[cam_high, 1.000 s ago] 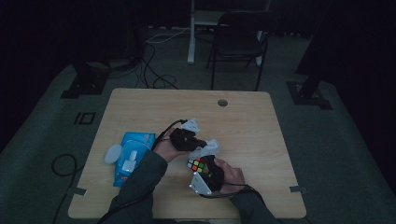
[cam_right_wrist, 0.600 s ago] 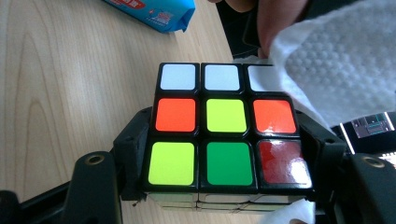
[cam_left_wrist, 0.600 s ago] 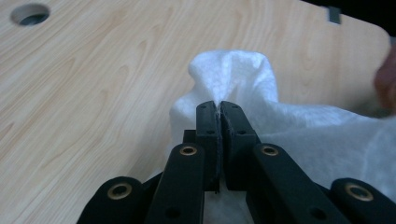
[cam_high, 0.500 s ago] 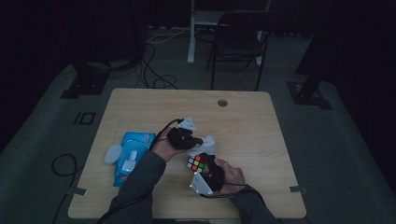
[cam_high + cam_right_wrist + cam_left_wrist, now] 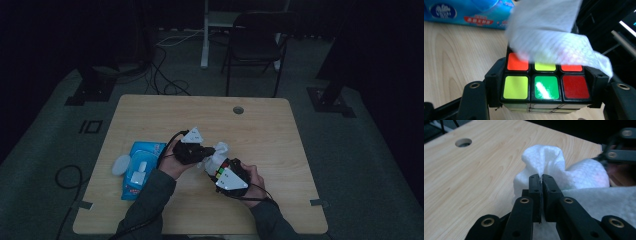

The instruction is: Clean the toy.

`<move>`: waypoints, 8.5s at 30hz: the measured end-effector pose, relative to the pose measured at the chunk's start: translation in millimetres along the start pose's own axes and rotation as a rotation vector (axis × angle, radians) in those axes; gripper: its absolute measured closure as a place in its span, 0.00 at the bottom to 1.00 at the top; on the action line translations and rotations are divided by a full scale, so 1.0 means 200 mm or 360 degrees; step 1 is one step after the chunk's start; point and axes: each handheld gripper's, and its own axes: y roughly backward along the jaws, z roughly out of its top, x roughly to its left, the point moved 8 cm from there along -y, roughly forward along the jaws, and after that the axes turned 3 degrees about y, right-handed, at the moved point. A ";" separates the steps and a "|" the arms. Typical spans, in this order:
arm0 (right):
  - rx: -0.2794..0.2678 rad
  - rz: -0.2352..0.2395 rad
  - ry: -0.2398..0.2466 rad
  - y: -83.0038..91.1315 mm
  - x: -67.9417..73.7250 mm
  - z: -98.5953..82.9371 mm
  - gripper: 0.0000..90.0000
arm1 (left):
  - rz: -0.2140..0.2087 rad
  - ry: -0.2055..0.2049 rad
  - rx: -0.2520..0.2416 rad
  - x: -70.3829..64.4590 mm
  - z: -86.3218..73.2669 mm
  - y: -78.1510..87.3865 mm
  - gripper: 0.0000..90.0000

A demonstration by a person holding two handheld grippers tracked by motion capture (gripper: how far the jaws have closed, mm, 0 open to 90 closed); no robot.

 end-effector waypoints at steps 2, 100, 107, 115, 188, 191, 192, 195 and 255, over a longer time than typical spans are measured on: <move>-0.0010 0.0009 -0.0031 0.00 0.00 0.00 0.38 | 0.0033 -0.0022 -0.0003 -0.01 0.00 0.00 0.97; 0.0053 0.0165 -0.0803 0.00 -0.20 -0.08 0.38 | 0.0353 -0.0115 -0.0077 -0.14 -0.14 0.00 0.97; 0.0079 0.0165 -0.0947 -0.02 -0.23 -0.08 0.38 | 0.0351 -0.0128 -0.0056 -0.17 -0.17 -0.08 0.97; 0.0109 0.0150 -0.1088 -0.04 -0.26 -0.11 0.38 | 0.0307 -0.0133 -0.0066 -0.22 -0.16 -0.13 0.97; 0.0199 0.0172 -0.1086 -0.06 -0.21 -0.15 0.38 | 0.0462 -0.0110 -0.0127 -0.10 -0.07 -0.04 0.95; 0.0202 0.0184 -0.1075 -0.07 -0.20 -0.15 0.38 | 0.0452 -0.0140 -0.0133 -0.13 -0.06 -0.04 0.95; 0.0207 0.0181 -0.1070 -0.07 -0.19 -0.15 0.38 | 0.0444 -0.0148 -0.0134 -0.14 -0.06 -0.04 0.95; 0.0199 0.0183 -0.1080 -0.07 -0.20 -0.16 0.38 | 0.0424 -0.0158 -0.0145 -0.15 -0.05 -0.04 0.95; 0.0117 0.0113 -0.1379 -0.07 -0.26 -0.17 0.38 | 0.0331 -0.0134 -0.0162 -0.35 -0.12 -0.32 0.96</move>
